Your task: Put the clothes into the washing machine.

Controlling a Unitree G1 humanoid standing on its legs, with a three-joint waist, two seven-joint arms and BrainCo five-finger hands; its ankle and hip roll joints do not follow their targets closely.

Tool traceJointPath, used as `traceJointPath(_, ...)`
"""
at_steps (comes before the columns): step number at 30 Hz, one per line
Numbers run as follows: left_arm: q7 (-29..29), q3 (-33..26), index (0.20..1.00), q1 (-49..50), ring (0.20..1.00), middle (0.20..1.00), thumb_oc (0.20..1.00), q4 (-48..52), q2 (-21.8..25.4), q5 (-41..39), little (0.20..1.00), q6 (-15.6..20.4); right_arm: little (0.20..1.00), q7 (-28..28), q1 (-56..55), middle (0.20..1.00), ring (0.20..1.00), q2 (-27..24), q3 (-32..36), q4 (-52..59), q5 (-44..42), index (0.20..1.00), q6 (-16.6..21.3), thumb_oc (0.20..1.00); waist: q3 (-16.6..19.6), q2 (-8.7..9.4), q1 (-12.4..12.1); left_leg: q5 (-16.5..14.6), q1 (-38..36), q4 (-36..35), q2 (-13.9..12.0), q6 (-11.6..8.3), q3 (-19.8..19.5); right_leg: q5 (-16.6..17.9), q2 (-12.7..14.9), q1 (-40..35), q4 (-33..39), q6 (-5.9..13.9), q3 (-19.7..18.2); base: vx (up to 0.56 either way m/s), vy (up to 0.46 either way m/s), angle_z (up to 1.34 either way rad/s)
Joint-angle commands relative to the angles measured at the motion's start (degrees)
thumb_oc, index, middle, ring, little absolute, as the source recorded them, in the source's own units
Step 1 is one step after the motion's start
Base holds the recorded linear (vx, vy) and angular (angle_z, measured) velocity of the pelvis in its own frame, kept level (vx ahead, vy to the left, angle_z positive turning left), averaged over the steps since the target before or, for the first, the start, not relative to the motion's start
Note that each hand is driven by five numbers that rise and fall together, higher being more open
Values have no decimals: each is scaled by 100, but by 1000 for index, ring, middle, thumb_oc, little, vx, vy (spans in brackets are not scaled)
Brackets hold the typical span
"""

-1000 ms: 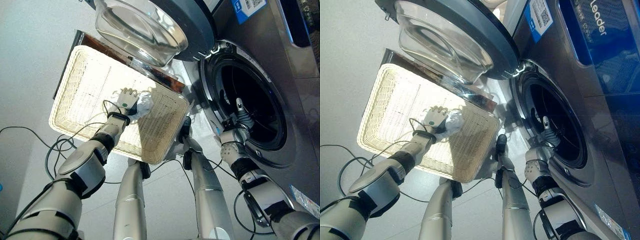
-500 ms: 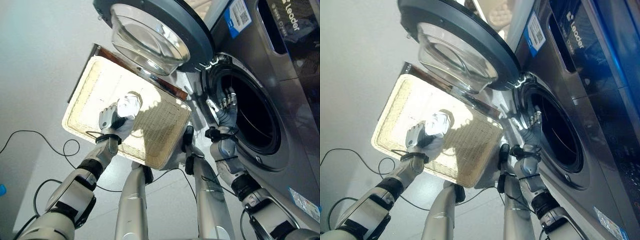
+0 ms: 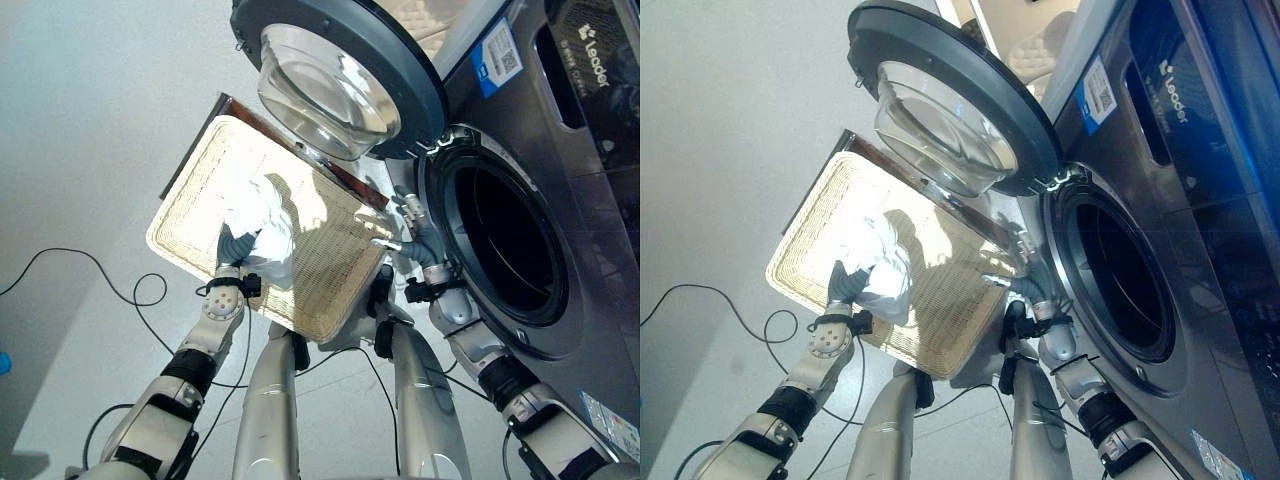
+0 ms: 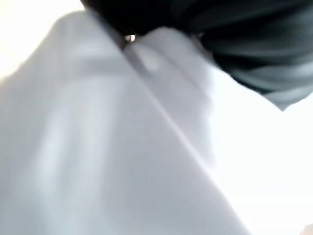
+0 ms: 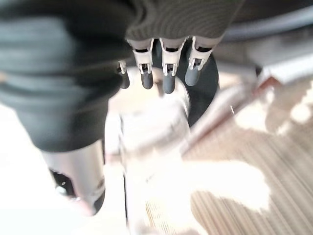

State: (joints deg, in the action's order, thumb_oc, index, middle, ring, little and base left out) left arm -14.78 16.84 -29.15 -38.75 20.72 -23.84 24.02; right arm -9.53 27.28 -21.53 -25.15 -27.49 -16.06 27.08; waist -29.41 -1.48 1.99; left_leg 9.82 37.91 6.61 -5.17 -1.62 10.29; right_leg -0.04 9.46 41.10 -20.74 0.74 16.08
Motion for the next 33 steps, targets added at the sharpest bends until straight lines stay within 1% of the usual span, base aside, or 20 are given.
traceJointPath(1,1199,-83,200,-78,200,200,200,650,-49,-1305,200,194,1000,667,166,1000,1000,-116,0,376,-707,1000,-442,1000,-38,-140,-180,-617,-119,278,57,-350,284,-243,8,-47,-332,605,127,11,-14,4)
traceJointPath(3,1411,-45,200,-105,200,200,200,750,-77,-1486,200,159,1000,742,265,1000,1000,-88,-38,355,-870,1000,-577,1000,-38,-146,-192,-605,-108,254,73,-346,270,-230,0,-44,-302,597,129,7,-10,2)
traceJointPath(4,1583,12,200,-130,200,200,200,836,-99,-1669,200,114,1000,821,363,1000,1000,-69,-68,320,-890,1000,-723,1000,-38,-146,-199,-594,-106,233,79,-348,260,-214,-15,-50,-267,590,125,0,0,0)
traceJointPath(8,1852,117,200,-242,200,200,200,995,-131,-1837,200,-16,1000,945,583,1000,1000,-8,-190,287,-1009,1000,-1057,1000,-38,-155,-223,-563,-98,207,95,-353,243,-192,-28,-59,-224,569,128,3,-3,1)
traceJointPath(9,1928,188,200,-326,200,200,200,1049,-138,-1736,200,-30,1000,981,740,1000,1000,24,-267,217,-1027,1000,-1239,1000,-38,-165,-249,-554,-104,195,104,-351,230,-188,-25,-70,-218,556,142,13,-11,4)
traceJointPath(10,1928,188,200,-326,200,200,200,1049,-138,-1736,200,-30,1000,981,740,1000,1000,24,-267,217,-1027,1000,-1239,1000,-38,-165,-249,-554,-104,195,104,-351,230,-188,-25,-70,-218,556,142,21,-22,3)
traceJointPath(12,1904,322,200,-508,200,200,200,1089,-129,-1472,200,-113,1000,1077,980,1000,1000,92,-352,112,-1173,1000,-1474,1000,-38,-179,-289,-553,-65,243,113,-345,200,-185,2,-45,-266,544,154,21,-30,5)
traceJointPath(14,1924,396,200,-616,200,200,200,1060,-115,-1293,200,-107,1000,1176,1112,1000,1000,127,-412,30,-1186,1000,-1583,1000,-38,-175,-306,-545,-62,259,117,-347,190,-175,7,-61,-259,532,168,16,-31,8)
traceJointPath(17,1943,459,200,-688,200,200,200,1058,-90,-1273,200,-115,1000,1229,1200,1000,1000,135,-465,10,-1205,1000,-1675,1000,-38,-172,-316,-544,-50,280,120,-352,180,-166,14,-58,-262,524,173,17,-18,6)
traceJointPath(18,1940,538,200,-788,200,200,200,1027,-127,-1151,200,-140,1000,1318,1339,1000,1000,212,-543,-59,-1342,1000,-1795,1000,-38,-172,-334,-543,-34,320,128,-354,146,-168,22,-46,-294,514,167,0,0,0)
traceJointPath(23,1891,652,200,-892,200,200,200,969,-150,-977,200,-84,1000,1449,1429,1000,1000,326,-635,-103,-1552,1000,-1981,1000,-38,-153,-346,-538,-54,328,146,-356,122,-153,14,-90,-254,499,167,25,-18,3)
traceJointPath(24,1856,676,200,-917,200,200,200,963,-166,-884,200,-46,1000,1512,1446,1000,1000,374,-667,-86,-1649,1000,-2084,1000,-38,-150,-350,-537,-44,343,145,-356,119,-157,15,-80,-268,490,169,21,-27,3)
traceJointPath(28,1830,755,200,-976,200,200,200,897,-153,-654,200,32,1000,1700,1450,1000,1000,477,-747,-47,-1872,1000,-2228,1000,-38,-131,-352,-533,-31,384,152,-366,96,-156,9,-81,-285,481,172,17,-17,7)
traceJointPath(31,1805,785,200,-1014,200,200,200,864,-166,-581,200,73,1000,1778,1454,1000,1000,535,-787,-13,-1963,1000,-2241,1000,-38,-125,-348,-532,-12,408,150,-368,99,-156,10,-66,-300,475,169,0,0,0)
traceJointPath(32,1839,808,200,-1056,200,200,200,826,-185,-567,200,121,1000,1920,1449,1000,1000,584,-816,59,-2193,1000,-2265,1000,-38,-113,-338,-526,-6,415,142,-371,110,-162,5,-60,-310,468,167,0,0,0)
traceJointPath(33,1853,813,200,-1062,200,200,200,818,-182,-561,200,126,1000,1946,1445,1000,1000,593,-817,70,-2231,1000,-2263,1000,-38,-112,-336,-525,-4,416,140,-373,110,-166,3,-60,-309,468,166,0,0,0)
